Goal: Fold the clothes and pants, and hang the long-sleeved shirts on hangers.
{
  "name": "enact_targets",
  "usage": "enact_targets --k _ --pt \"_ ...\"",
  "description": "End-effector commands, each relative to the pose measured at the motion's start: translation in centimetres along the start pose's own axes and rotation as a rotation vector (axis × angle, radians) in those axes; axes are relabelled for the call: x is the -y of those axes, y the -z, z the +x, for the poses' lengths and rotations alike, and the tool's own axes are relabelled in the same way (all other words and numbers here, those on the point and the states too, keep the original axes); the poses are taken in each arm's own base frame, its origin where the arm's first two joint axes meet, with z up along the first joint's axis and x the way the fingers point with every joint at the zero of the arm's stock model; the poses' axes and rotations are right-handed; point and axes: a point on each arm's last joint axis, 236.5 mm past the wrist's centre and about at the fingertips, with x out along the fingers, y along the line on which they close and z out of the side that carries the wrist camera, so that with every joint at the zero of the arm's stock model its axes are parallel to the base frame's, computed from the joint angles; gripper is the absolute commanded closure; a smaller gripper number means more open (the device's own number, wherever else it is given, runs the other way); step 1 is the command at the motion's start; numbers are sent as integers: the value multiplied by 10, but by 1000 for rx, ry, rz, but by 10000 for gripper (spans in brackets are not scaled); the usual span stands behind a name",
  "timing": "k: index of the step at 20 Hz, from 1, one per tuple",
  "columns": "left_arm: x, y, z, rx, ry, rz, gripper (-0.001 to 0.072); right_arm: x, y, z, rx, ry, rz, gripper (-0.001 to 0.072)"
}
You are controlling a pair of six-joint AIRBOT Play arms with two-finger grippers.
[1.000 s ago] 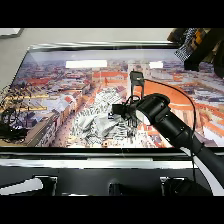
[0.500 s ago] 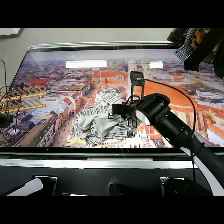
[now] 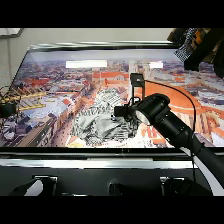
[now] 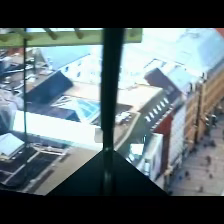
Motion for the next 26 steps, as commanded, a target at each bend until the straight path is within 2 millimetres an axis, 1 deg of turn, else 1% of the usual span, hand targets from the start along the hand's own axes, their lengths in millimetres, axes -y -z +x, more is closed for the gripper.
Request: enact_targets --k 1,3,5,6,8,11,14,15,16,20,23,26 --pt "71 33 -17 -140 133 137 692 9 1 0 -3 39 -32 681" --pt "106 49 -29 -161 193 320 694 17 0 -1 0 72 -43 681" --pt "138 67 -41 -128 249 565 695 24 1 -1 -5 105 -39 681" --pt "151 81 -46 -111 276 666 695 29 2 -2 -9 122 -33 681" --pt "170 112 -53 -103 316 754 695 37 3 -3 -15 156 -37 681" --pt "182 161 -56 -135 364 809 693 41 3 -3 -14 174 -42 681" --pt "182 208 -55 -244 403 902 692 45 -1 -4 2 191 -39 681" --pt "180 219 -54 -284 411 924 692 47 -3 -4 10 200 -34 681" --pt "179 225 -54 -308 415 940 693 49 -5 -5 18 208 -30 681" --pt "180 227 -54 -310 418 947 692 53 -10 -6 40 227 -24 681" --pt "178 230 -55 -329 418 950 692 58 -18 -5 75 251 -5 681" --pt "178 230 -55 -330 418 950 693 50 -25 -4 110 216 26 681"
